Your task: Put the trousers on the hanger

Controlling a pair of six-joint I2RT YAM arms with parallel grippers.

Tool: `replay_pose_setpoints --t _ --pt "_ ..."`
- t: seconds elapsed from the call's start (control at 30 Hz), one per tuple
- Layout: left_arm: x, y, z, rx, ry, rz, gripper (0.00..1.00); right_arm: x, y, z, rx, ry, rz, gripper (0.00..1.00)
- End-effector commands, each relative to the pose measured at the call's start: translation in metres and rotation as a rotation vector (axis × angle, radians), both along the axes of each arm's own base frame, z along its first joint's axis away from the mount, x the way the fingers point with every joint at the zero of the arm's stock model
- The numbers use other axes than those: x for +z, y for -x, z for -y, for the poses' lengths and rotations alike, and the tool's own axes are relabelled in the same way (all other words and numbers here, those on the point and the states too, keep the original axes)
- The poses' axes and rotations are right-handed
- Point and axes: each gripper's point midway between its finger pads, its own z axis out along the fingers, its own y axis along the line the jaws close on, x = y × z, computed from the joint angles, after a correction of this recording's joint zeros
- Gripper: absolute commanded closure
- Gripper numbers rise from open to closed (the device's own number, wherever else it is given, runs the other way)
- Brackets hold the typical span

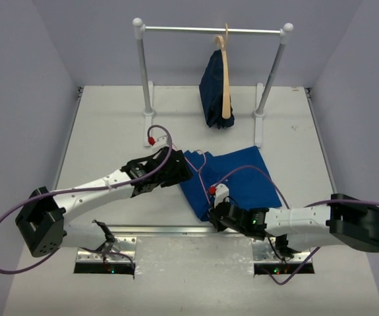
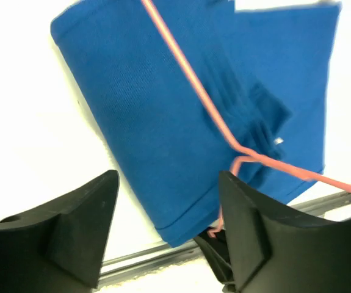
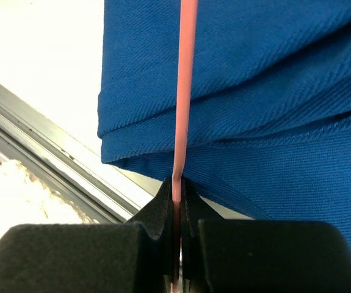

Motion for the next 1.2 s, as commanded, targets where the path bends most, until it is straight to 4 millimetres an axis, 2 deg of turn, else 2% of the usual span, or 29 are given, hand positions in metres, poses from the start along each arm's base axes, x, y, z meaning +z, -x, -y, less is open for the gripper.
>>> replay_pose_setpoints --t 0.0,0.1,0.17,0.23,0.3,0.4,0.47,0.53,0.63,0.7,0.77,0.83,0.87,0.93,1.03,1.1,1.17 --pt "0.004 -0.012 -0.023 0.178 0.038 -0.005 0.31 0.007 0.003 -0.018 0.062 -0.009 0.003 1.00" --pt "0.000 -0.031 -0.031 0.287 0.124 -0.039 0.28 0.005 0.000 -0.021 0.058 0.012 0.025 1.00" --pt "-0.005 -0.043 -0.030 0.319 0.158 -0.066 0.28 0.001 0.001 -0.022 0.055 0.027 0.028 1.00" --pt "0.001 -0.054 -0.023 0.317 0.188 -0.071 0.30 0.001 0.000 -0.025 0.057 0.032 0.035 0.99" --pt "-0.007 -0.061 -0.016 0.317 0.180 -0.093 0.31 -0.001 0.000 -0.026 0.059 0.042 0.038 0.99" --pt "-0.006 -0.075 0.000 0.301 0.207 -0.105 0.35 -0.005 0.001 -0.032 0.072 0.073 0.045 0.98" --pt "-0.012 -0.075 0.008 0.282 0.228 -0.130 0.47 -0.006 0.001 -0.035 0.074 0.079 0.045 0.98" --pt "-0.020 -0.073 0.016 0.264 0.248 -0.164 0.55 -0.006 0.000 -0.038 0.078 0.086 0.049 0.97" --pt "-0.034 -0.068 0.015 0.262 0.237 -0.199 0.68 -0.006 -0.003 -0.040 0.079 0.112 0.062 0.97" --pt "-0.034 -0.065 0.009 0.281 0.225 -0.198 0.68 -0.007 -0.004 -0.040 0.079 0.125 0.069 0.97" --pt "-0.028 -0.064 0.003 0.292 0.224 -0.176 0.66 -0.009 -0.003 -0.039 0.077 0.123 0.061 0.97" --pt "-0.016 -0.061 -0.004 0.297 0.222 -0.141 0.58 -0.012 -0.001 -0.038 0.068 0.123 0.047 0.97" --pt "-0.013 -0.059 -0.006 0.298 0.218 -0.138 0.52 -0.013 -0.001 -0.038 0.062 0.123 0.041 0.97" --pt "-0.010 -0.052 -0.016 0.309 0.201 -0.136 0.29 -0.012 -0.001 -0.038 0.057 0.123 0.040 0.98" --pt "-0.005 -0.042 -0.034 0.360 0.201 -0.106 0.15 -0.011 -0.002 -0.040 0.057 0.125 0.041 0.98" --pt "0.008 -0.043 -0.041 0.380 0.235 -0.053 0.15 -0.011 -0.002 -0.042 0.062 0.126 0.038 0.98" --pt "0.024 -0.053 -0.040 0.373 0.253 -0.010 0.15 -0.014 0.000 -0.043 0.067 0.131 0.030 0.98"
